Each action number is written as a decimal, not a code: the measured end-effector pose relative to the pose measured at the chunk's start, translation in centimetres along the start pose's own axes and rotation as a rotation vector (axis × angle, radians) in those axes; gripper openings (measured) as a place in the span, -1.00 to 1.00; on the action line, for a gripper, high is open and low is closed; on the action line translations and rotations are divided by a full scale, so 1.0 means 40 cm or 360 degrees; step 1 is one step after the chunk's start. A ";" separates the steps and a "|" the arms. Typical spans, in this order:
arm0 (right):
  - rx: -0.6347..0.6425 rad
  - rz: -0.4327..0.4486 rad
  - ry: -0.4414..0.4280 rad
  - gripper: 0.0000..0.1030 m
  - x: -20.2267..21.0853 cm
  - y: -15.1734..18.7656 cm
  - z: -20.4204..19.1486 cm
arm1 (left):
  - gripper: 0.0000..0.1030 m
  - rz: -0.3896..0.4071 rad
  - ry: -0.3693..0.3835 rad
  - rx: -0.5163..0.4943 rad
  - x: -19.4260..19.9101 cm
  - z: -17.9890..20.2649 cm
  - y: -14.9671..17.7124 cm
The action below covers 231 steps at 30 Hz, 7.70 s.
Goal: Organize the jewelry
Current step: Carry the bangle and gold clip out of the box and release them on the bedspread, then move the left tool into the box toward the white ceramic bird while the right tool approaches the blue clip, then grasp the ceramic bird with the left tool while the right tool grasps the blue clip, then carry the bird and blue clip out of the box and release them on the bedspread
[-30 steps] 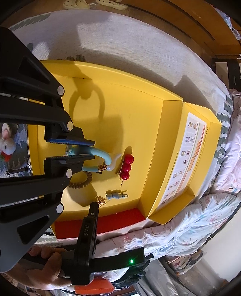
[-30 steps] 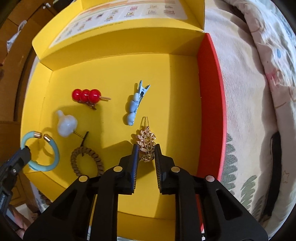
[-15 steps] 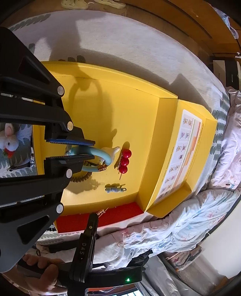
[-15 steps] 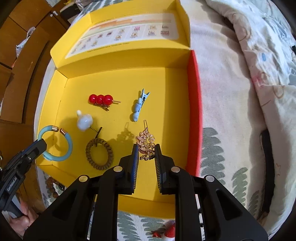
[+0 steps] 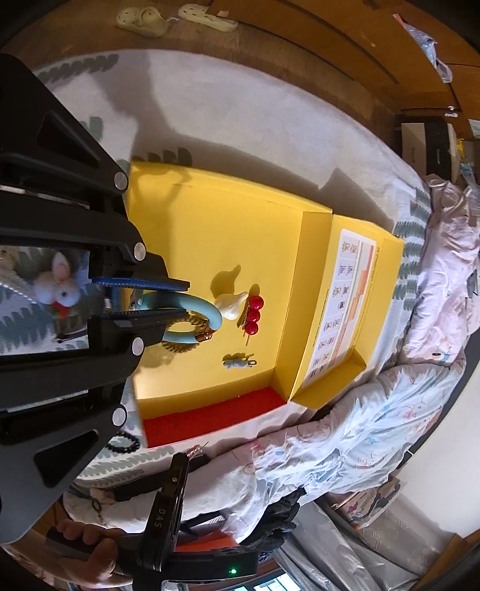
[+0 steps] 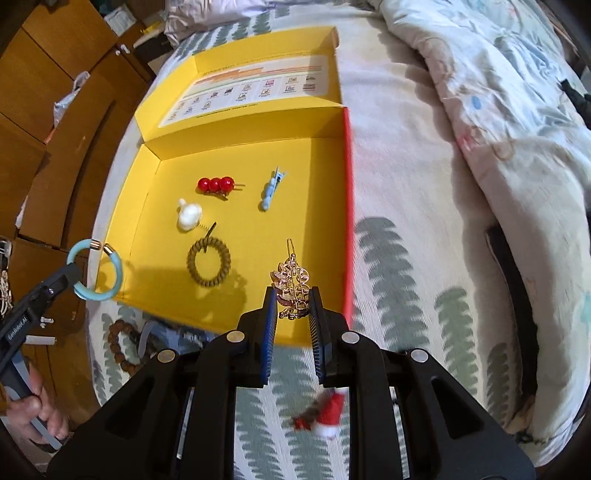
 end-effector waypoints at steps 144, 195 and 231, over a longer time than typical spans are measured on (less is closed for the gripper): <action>0.0269 -0.0098 0.0293 -0.65 -0.400 -0.228 -0.045 | -0.22 -0.0296 -0.0483 -0.0141 -0.424 0.083 -0.085; 0.0085 0.0213 0.0018 -0.76 0.069 0.169 -0.013 | -0.24 -0.0062 -0.0251 -0.0209 0.038 0.079 0.184; -0.0359 0.0039 0.0271 -0.72 0.013 0.346 0.373 | -0.23 -0.0348 -0.0292 -0.0423 -0.156 0.197 0.524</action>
Point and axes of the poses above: each gripper's, at about its wrist camera, not at the fingertips, and x roughly against the way its jaws point, z to its right, y to its underside, the point moved 6 cm from there along -x, roughly the way its jaws point, and after that the axes turned 13 degrees about -y, right-handed, at the moved point
